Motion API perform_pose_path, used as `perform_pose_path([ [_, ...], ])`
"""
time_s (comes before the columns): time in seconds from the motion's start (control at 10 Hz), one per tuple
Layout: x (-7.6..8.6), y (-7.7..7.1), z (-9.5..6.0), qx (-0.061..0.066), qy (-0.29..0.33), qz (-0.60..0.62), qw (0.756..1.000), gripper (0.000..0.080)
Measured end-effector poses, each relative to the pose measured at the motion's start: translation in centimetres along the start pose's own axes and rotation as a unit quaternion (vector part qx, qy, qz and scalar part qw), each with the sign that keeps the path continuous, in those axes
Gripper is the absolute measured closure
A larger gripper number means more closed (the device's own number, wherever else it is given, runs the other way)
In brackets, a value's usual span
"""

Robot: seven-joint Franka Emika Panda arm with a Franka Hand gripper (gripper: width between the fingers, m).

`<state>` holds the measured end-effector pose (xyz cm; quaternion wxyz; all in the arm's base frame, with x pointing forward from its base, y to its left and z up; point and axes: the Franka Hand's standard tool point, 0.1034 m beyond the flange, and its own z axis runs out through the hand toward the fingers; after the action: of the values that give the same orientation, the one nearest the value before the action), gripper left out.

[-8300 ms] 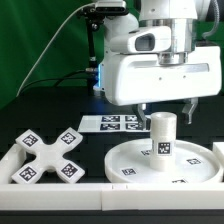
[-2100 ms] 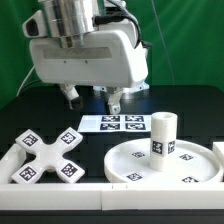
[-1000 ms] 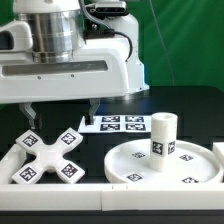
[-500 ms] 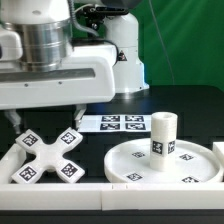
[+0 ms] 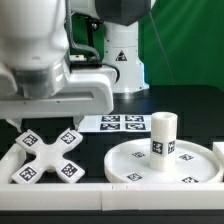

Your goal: Assemble round table

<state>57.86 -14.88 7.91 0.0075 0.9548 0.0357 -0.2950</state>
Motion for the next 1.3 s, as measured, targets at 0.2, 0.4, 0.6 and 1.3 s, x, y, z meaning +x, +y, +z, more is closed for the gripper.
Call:
perform_pose_path([
  [0.2, 1.7, 0.9, 0.6, -0.007, -0.004, -0.009, 1.0, 0.015],
  [0.4, 1.6, 1.0, 1.0, -0.007, -0.004, -0.007, 1.0, 0.015],
  [0.6, 1.7, 1.0, 1.1, -0.007, -0.004, -0.006, 1.0, 0.015],
  [1.3, 2.8, 0.5, 3.1, -0.011, 0.012, 0.0, 1.0, 0.015],
])
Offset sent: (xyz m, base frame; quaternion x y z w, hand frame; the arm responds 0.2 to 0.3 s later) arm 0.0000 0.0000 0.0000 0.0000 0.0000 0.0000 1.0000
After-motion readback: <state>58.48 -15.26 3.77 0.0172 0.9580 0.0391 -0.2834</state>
